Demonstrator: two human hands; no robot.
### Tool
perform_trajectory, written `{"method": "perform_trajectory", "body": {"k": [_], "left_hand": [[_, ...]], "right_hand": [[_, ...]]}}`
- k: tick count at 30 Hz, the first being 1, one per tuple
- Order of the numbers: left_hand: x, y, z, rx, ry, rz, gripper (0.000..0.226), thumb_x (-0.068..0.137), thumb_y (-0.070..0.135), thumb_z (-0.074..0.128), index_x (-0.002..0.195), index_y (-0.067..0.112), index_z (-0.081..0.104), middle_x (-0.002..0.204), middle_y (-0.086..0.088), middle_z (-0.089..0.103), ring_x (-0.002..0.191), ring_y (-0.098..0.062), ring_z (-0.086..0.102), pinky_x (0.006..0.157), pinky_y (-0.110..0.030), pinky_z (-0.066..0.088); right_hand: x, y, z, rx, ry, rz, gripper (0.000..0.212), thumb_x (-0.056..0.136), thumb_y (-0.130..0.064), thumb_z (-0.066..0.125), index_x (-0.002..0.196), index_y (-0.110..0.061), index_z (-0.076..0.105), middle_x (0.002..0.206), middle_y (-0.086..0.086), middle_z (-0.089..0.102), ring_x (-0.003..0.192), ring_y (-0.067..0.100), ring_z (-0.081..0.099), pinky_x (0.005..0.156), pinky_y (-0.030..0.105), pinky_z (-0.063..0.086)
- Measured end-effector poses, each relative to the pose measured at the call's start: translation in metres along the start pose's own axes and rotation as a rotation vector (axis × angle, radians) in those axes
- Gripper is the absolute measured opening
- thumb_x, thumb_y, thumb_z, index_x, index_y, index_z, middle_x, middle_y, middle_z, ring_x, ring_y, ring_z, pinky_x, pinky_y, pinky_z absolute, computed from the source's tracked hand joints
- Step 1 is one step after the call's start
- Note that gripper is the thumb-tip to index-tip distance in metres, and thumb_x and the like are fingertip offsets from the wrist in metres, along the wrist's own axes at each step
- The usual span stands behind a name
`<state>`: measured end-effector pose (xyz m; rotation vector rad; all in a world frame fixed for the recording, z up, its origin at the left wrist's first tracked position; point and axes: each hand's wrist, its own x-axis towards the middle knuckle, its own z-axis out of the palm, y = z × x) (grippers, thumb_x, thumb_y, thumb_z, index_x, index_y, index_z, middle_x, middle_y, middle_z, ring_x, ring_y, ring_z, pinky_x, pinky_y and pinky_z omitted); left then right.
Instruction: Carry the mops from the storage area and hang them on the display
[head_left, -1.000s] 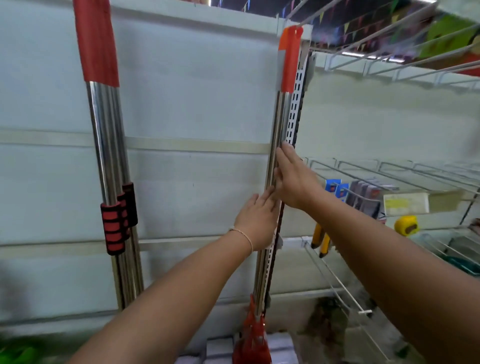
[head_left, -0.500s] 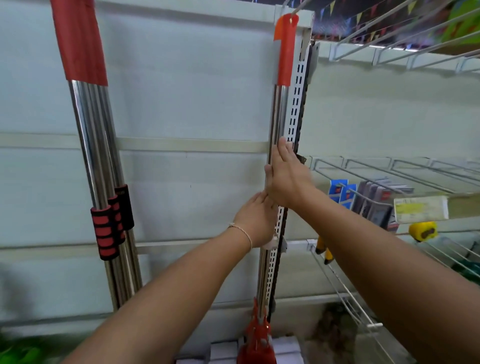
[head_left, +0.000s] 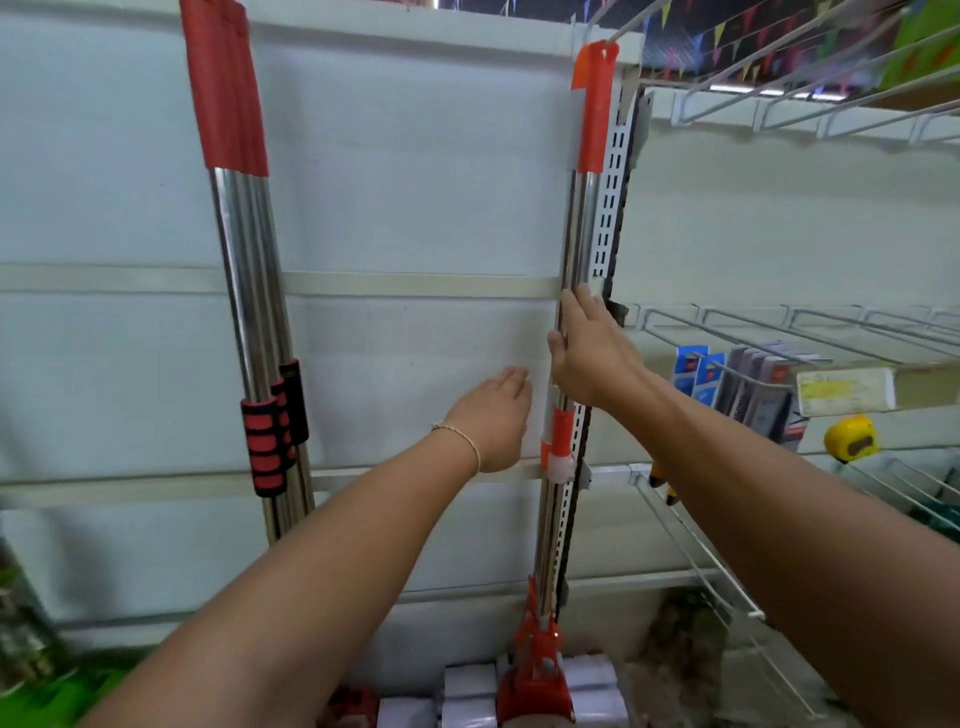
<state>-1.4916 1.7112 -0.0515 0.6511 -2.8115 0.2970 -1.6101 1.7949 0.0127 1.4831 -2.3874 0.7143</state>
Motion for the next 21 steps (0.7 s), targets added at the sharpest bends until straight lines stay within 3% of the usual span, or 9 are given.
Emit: {"method": "perform_trajectory", "body": {"k": [4,9,16,21], "left_hand": [[-0.033,-0.039,-0.014,-0.049,-0.043,-0.094,0.064,0.101,0.024,0.036,0.153,0.004,0.004,0.162,-0.013,-0.003,0.150,-0.025,0.000,0.120,-0.034,0.009],[-0.083,-0.088,-0.040,-0.125,-0.018,-0.173,0.064,0.100,0.027,0.040,0.154,0.014,0.009,0.162,-0.010,0.004,0.148,-0.027,0.011,0.118,-0.041,0.023],[-0.163,-0.161,-0.064,-0.220,0.133,-0.173,0.057,0.096,0.027,0.047,0.149,0.017,0.028,0.152,-0.005,0.034,0.135,-0.026,0.039,0.109,-0.041,0.038],[-0.209,-0.201,-0.064,-0.302,0.248,-0.131,0.050,0.087,0.021,0.051,0.136,0.014,0.046,0.131,-0.010,0.052,0.118,-0.029,0.051,0.098,-0.044,0.046]], "right_hand": [[-0.009,-0.033,0.010,0.021,-0.005,0.006,0.063,0.106,-0.032,0.037,0.159,-0.012,0.010,0.168,0.008,-0.001,0.155,0.025,-0.003,0.124,0.042,0.011],[-0.024,-0.099,0.020,0.067,-0.015,-0.023,0.062,0.107,-0.033,0.036,0.159,-0.011,0.012,0.168,0.012,0.004,0.155,0.028,0.001,0.124,0.040,0.008],[-0.053,-0.186,0.043,0.112,0.000,-0.031,0.060,0.105,-0.035,0.039,0.156,-0.007,0.024,0.161,0.014,0.028,0.150,0.030,0.023,0.121,0.040,0.021],[-0.078,-0.236,0.053,0.130,0.006,-0.021,0.059,0.105,-0.035,0.040,0.156,-0.008,0.025,0.161,0.012,0.030,0.148,0.029,0.027,0.119,0.040,0.024]]}}
